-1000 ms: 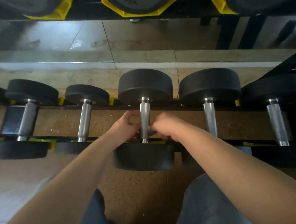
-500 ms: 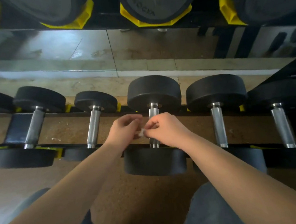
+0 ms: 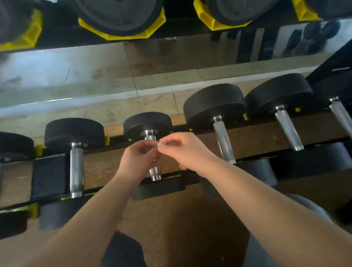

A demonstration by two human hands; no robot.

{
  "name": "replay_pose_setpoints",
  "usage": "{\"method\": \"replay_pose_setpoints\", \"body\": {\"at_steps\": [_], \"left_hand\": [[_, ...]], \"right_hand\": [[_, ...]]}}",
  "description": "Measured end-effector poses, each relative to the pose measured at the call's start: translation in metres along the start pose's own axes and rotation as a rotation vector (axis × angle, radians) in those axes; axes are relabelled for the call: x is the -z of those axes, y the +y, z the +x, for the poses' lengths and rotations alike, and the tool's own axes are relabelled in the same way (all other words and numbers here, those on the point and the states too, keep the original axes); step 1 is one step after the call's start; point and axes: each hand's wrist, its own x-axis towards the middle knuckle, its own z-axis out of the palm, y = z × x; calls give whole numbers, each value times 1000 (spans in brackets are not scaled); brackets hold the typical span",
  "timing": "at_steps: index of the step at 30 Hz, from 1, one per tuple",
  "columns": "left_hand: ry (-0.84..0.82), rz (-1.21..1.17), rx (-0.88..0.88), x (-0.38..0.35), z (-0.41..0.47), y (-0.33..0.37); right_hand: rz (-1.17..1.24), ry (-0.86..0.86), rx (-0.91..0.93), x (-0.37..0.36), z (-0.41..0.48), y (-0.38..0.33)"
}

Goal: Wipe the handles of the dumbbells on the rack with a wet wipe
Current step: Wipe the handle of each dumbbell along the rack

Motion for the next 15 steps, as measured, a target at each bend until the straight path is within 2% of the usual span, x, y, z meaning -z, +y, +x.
{"method": "replay_pose_setpoints", "body": {"at_steps": [4,8,10,15], "left_hand": [[-27,122,-35,24,11,-8],[-48,204,2,37,26,-12],[-116,160,31,42,33,-12],[-230,-4,72,52,46,-21]], "right_hand": [[-115,155,18,-26,11,-1],[-203,344,7,-36,27,-7],[-262,345,-8,-44,35,-10],[-462,185,-108,-57,25,-10]]}}
